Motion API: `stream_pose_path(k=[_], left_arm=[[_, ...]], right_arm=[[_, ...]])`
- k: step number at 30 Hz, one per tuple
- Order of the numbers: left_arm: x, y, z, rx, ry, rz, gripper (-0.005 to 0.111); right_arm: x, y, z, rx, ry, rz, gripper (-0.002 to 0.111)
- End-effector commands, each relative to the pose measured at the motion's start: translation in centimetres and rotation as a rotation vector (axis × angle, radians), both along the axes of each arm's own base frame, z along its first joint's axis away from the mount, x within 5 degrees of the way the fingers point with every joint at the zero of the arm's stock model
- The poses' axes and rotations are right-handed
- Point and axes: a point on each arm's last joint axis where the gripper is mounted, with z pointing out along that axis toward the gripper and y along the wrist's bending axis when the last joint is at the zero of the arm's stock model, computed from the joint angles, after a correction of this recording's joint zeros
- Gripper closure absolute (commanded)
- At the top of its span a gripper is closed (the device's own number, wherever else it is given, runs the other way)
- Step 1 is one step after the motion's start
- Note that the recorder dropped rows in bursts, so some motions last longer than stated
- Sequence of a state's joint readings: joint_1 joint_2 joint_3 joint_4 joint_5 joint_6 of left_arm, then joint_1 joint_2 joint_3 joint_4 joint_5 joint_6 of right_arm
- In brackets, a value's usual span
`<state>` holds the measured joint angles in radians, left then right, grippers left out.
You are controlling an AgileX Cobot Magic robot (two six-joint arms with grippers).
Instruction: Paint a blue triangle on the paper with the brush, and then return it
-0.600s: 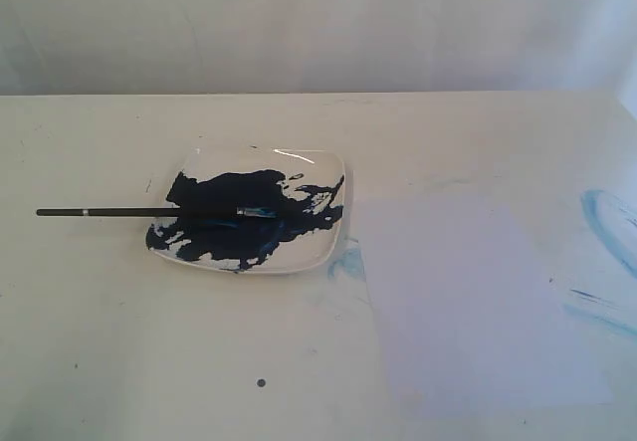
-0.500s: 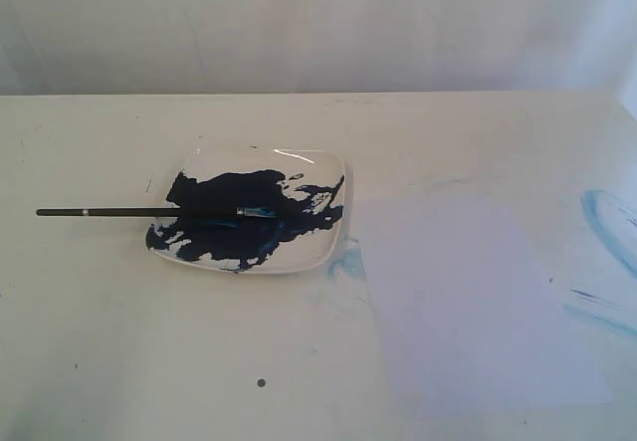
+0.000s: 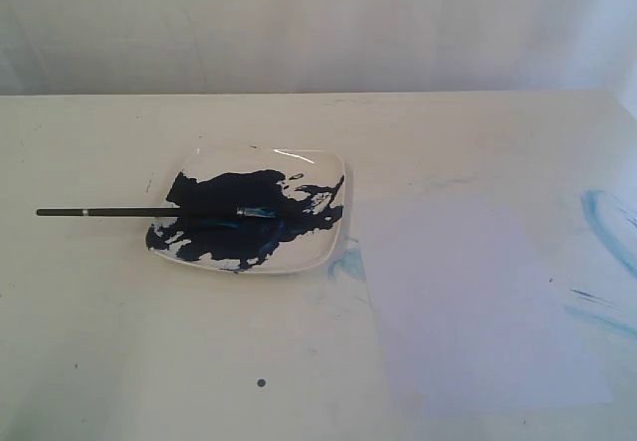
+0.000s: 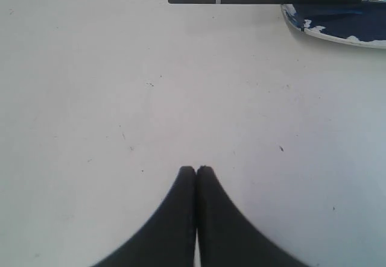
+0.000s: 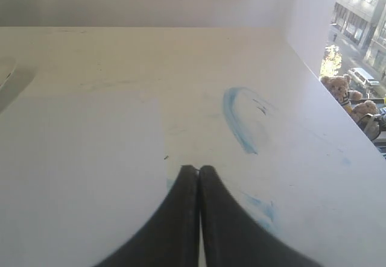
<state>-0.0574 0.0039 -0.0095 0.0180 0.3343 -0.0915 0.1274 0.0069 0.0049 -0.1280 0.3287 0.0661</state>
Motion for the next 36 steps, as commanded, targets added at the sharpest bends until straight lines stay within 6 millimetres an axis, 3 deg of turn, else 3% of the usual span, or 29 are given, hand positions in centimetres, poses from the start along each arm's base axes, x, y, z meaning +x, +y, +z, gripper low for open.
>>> stream_pose_path(k=[1, 21, 24, 28, 36], left_arm=[[0.0, -0.1, -0.3, -0.008, 0.011, -0.007, 0.107], [0.0, -0.1, -0.3, 0.242, -0.021, -0.129, 0.107], [0.5, 0.0, 0.8, 0.275, -0.153, -0.121, 0.107], [1.0, 0.1, 4.1, 0.240, -0.506, -0.039, 0.107], [0.0, 0.5, 7.8, 0.228, -0.928, 0.050, 0.107]], right_arm=[[0.0, 0.0, 0.3, -0.001, -0.024, 0.003, 0.108], [0.0, 0.0, 0.3, 0.018, -0.022, -0.002, 0.108], [0.0, 0.0, 0.3, 0.018, -0.022, -0.002, 0.108], [0.0, 0.0, 0.3, 0.018, -0.022, -0.002, 0.108], [0.0, 0.0, 0.3, 0.018, -0.022, -0.002, 0.108]])
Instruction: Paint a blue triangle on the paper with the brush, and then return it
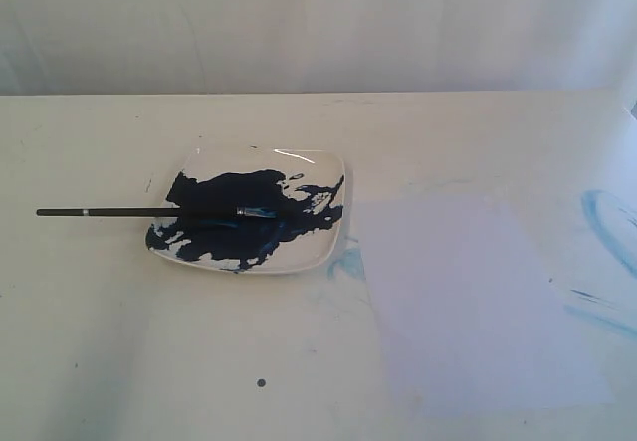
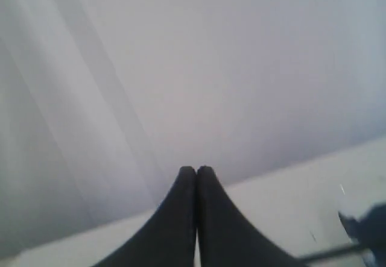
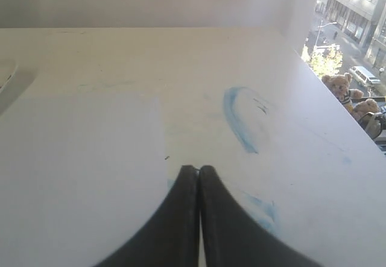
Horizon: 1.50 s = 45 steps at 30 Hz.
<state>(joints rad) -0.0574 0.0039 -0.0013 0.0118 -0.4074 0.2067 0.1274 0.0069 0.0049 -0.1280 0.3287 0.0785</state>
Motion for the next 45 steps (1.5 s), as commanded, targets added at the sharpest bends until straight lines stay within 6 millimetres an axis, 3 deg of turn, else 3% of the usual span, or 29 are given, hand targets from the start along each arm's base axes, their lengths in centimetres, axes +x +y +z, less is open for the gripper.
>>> stream_pose_path(k=[1, 15, 20, 22, 25, 28, 30, 35, 37, 40, 45], left_arm=[[-0.8, 0.2, 2.0, -0.053, -0.236, -0.002, 0.107], [-2.9, 0.5, 4.4, -0.231, -0.584, -0.080, 0.107], [-1.3, 0.7, 2.8, -0.301, -0.340, -0.064, 0.107], [-0.6, 0.8, 1.5, -0.437, -0.179, -0.072, 0.107], [0.6, 0.7, -0.4, -0.774, 0.057, -0.115, 0.107], [1.6, 0.5, -0.4, -0.843, 0.170, -0.100, 0.107], [2.9, 0.2, 0.7, -0.905, 0.285, -0.088, 0.107], [9.2, -0.4, 3.1, -1.183, 0.505, 0.003, 0.107], [11.9, -0.8, 2.7, -1.283, 0.587, 0.046, 0.107], [15.5, -2.8, 1.4, -1.284, 0.737, 0.057, 0.107], [18.5, -5.2, 0.1, -1.427, 0.762, 0.042, 0.107]], right_arm=[[0.0, 0.0, 0.3, 0.006, -0.023, 0.001, 0.108], [0.0, 0.0, 0.3, 0.006, -0.023, 0.001, 0.108], [0.0, 0.0, 0.3, 0.006, -0.023, 0.001, 0.108], [0.0, 0.0, 0.3, 0.006, -0.023, 0.001, 0.108], [0.0, 0.0, 0.3, 0.006, -0.023, 0.001, 0.108], [0.0, 0.0, 0.3, 0.006, -0.023, 0.001, 0.108], [0.0, 0.0, 0.3, 0.006, -0.023, 0.001, 0.108], [0.0, 0.0, 0.3, 0.006, -0.023, 0.001, 0.108], [0.0, 0.0, 0.3, 0.006, -0.023, 0.001, 0.108], [0.0, 0.0, 0.3, 0.006, -0.023, 0.001, 0.108], [0.0, 0.0, 0.3, 0.006, -0.023, 0.001, 0.108]])
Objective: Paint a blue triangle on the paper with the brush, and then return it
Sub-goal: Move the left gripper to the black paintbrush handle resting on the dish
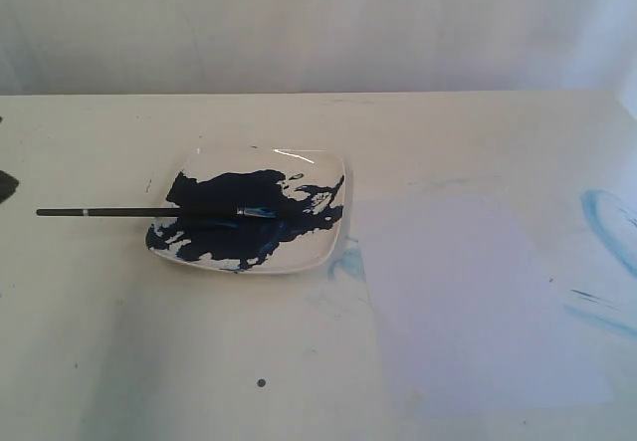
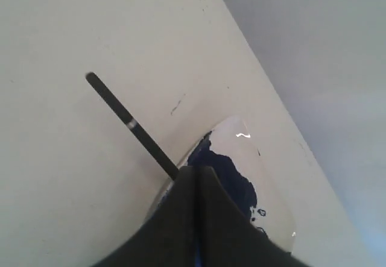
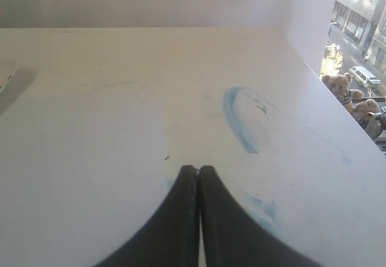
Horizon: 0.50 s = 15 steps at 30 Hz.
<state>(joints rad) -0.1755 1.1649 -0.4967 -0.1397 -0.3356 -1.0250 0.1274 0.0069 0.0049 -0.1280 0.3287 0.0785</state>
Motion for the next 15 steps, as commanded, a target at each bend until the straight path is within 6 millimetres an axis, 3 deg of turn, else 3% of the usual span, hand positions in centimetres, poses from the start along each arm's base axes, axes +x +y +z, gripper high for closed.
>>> stream_pose_path(k=[1, 9, 15], left_arm=[[2.3, -2.0, -1.0, -0.149, 0.047, 0.045, 0.107], [6.1, -3.8, -2.0, -0.199, 0.158, 0.061, 0.107], [7.8, -4.8, -2.3, -0.203, 0.258, 0.031, 0.107]], right_arm=[[0.0, 0.0, 0.3, 0.006, -0.023, 0.001, 0.108], [0.0, 0.0, 0.3, 0.006, -0.023, 0.001, 0.108], [0.0, 0.0, 0.3, 0.006, -0.023, 0.001, 0.108]])
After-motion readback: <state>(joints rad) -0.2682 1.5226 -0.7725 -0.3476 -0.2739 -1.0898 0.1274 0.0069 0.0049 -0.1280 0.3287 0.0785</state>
